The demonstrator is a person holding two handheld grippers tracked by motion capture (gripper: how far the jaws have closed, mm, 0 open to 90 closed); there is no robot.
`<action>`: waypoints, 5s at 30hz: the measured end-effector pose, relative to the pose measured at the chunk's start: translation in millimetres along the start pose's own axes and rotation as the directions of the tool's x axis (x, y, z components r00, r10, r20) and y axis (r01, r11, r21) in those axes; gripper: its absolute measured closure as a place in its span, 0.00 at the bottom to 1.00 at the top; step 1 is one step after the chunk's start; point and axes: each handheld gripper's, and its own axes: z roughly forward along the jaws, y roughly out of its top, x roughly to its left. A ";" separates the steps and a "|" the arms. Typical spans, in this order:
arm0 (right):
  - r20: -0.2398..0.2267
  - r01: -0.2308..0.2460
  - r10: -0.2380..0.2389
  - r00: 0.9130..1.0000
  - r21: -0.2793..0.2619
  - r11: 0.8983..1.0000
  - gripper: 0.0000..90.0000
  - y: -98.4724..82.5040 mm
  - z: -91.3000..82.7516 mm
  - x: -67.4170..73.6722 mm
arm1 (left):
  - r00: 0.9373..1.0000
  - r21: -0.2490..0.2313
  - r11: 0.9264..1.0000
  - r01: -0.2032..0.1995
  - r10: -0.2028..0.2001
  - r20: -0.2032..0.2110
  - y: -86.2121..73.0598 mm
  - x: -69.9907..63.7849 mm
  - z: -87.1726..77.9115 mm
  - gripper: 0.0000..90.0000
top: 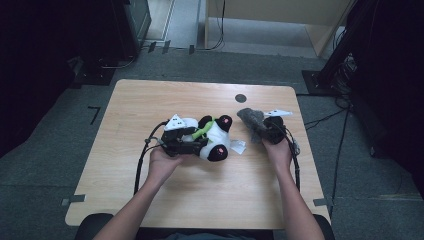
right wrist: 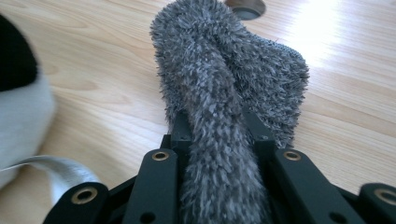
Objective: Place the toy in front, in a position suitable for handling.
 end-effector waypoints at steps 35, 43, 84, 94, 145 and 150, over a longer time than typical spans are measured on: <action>-0.153 0.055 -0.062 0.986 -0.051 0.997 0.81 36.2 -61.2 41.5 | 0.997 -0.026 0.998 0.056 -0.057 -0.050 -38.2 48.6 -46.5 0.23; -0.185 0.074 -0.083 0.979 -0.056 0.996 0.81 45.5 -66.4 53.6 | 0.996 0.010 0.999 0.042 -0.041 -0.077 -44.3 53.7 -36.6 0.15; -0.370 0.304 -0.278 0.886 0.011 0.953 0.78 107.6 2.9 180.6 | 0.997 0.024 0.999 0.031 -0.029 -0.075 -63.8 62.7 -21.2 0.40; -0.390 0.290 -0.267 0.881 0.001 0.957 0.65 108.7 19.4 186.7 | 0.994 0.038 0.998 0.045 -0.040 -0.104 -61.3 58.9 -21.1 0.52; -0.192 0.240 -0.222 0.956 0.077 0.968 0.84 121.9 19.0 123.1 | 0.990 0.036 0.995 0.095 -0.091 -0.107 -61.6 59.3 -21.8 0.55; -0.200 0.243 -0.232 0.952 0.034 0.969 0.84 129.8 7.2 124.0 | 0.990 0.039 0.995 0.093 -0.089 -0.107 -61.3 59.4 -21.9 0.54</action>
